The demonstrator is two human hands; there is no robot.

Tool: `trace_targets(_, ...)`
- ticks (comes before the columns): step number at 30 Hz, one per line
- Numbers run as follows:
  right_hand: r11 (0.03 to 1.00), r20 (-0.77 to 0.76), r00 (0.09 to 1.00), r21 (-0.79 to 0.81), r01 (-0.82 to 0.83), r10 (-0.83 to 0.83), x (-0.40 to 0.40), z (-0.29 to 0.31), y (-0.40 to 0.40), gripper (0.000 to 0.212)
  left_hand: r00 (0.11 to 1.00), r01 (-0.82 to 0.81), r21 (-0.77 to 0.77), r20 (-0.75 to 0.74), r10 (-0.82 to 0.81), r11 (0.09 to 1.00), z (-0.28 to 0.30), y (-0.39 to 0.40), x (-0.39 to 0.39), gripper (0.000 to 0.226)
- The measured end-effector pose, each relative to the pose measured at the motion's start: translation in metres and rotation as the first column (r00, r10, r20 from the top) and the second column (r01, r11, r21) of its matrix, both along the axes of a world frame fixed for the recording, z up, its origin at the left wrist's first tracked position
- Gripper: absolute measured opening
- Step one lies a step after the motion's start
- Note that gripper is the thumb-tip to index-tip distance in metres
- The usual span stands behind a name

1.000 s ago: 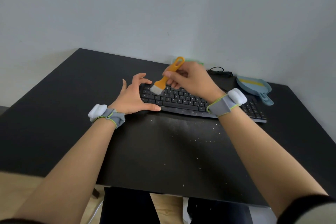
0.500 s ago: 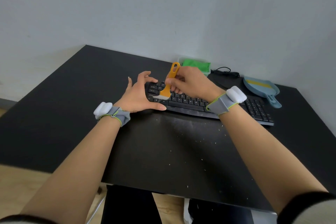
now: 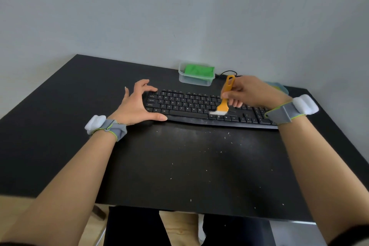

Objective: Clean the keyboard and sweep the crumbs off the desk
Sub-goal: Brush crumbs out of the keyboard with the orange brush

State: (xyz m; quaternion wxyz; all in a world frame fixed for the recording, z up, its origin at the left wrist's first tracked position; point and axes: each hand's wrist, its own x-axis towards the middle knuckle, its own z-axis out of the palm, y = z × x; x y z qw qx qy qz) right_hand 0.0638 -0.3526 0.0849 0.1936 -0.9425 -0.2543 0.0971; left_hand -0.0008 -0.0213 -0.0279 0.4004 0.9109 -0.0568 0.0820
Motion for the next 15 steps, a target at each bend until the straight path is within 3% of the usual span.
trace_targets(4,0.995,0.029,0.996,-0.053,0.09,-0.088,-0.002,0.003,-0.037,0.013,1.0,-0.015,0.007,-0.006,0.015,1.0,0.0,-0.003,0.001,0.105)
trace_targets(8,0.988,0.06,0.987,-0.051,0.149,-0.146,-0.002,0.008,-0.055,0.013,1.0,-0.008,0.013,-0.022,0.008,1.0,0.002,-0.005,-0.001,0.106)
trace_targets(11,0.985,0.128,0.977,0.053,0.165,-0.17,-0.005,0.014,-0.048,0.013,1.0,-0.01,0.018,-0.011,0.01,1.0,0.005,-0.007,-0.004,0.106)
trace_targets(15,0.976,0.048,0.996,0.205,0.07,-0.081,-0.015,0.008,-0.022,0.012,1.0,-0.008,0.022,-0.01,0.008,1.0,0.005,-0.009,-0.004,0.106)
